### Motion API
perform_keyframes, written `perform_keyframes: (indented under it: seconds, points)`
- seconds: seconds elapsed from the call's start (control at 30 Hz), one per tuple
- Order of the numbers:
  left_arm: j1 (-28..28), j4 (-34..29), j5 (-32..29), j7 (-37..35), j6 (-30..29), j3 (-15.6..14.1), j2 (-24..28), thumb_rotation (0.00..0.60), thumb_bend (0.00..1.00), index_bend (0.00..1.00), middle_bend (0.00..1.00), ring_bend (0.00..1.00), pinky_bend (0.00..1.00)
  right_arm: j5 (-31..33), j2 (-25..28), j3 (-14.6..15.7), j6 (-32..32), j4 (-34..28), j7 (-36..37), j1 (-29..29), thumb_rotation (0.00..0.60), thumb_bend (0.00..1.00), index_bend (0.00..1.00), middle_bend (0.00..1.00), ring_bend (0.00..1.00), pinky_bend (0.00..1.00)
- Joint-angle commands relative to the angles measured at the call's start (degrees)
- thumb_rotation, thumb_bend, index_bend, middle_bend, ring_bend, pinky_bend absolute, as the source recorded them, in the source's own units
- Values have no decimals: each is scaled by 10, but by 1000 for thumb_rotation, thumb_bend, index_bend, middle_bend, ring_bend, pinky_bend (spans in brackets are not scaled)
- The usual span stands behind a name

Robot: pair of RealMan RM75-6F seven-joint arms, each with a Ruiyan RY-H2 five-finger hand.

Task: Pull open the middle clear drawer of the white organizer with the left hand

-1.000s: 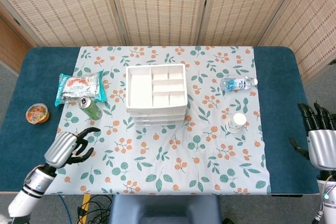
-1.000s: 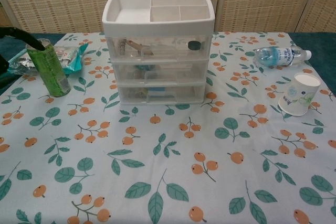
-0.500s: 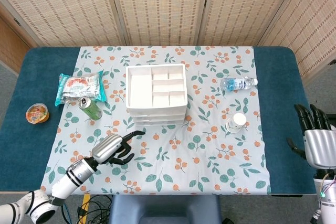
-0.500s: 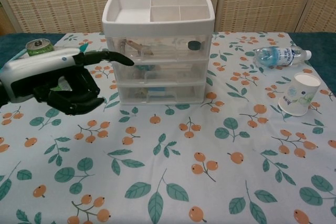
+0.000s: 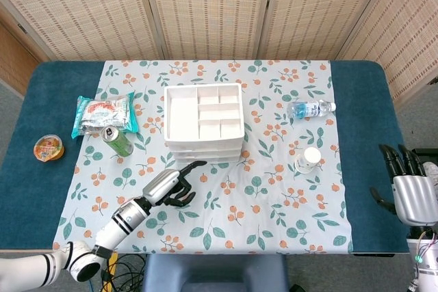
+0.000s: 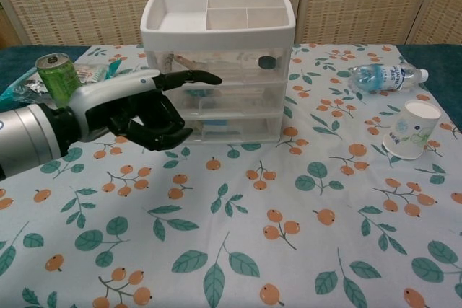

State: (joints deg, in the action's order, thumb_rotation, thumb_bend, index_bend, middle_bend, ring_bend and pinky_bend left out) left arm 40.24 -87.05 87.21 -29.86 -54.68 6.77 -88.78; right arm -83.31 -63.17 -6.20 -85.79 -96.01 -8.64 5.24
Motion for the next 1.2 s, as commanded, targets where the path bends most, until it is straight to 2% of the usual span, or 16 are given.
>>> perform_keyframes:
  seconds: [0.03,0.5,0.8,1.2]
  points:
    - [6,5,-27,14,10,9,-20,600,475,87,897,968,1000,0,1,1,-2,0,1,-2,600,298,0,104,42,91]
    - [17,39,-75,6,7,38,-77,600,475,87,899,969,1000,11,10,5,-13,-1,4,-18,600,300,0,104,42,91]
    - [13,63,-105,32,-7,51,-105,600,475,87,906,972,1000,16,14,6,-15,-1,6,-24,600,300,0,104,42,91]
    - [13,78,-120,25,-10,64,-128,600,475,87,906,973,1000,20,16,5,-16,-1,6,-28,600,301,0,104,42,91]
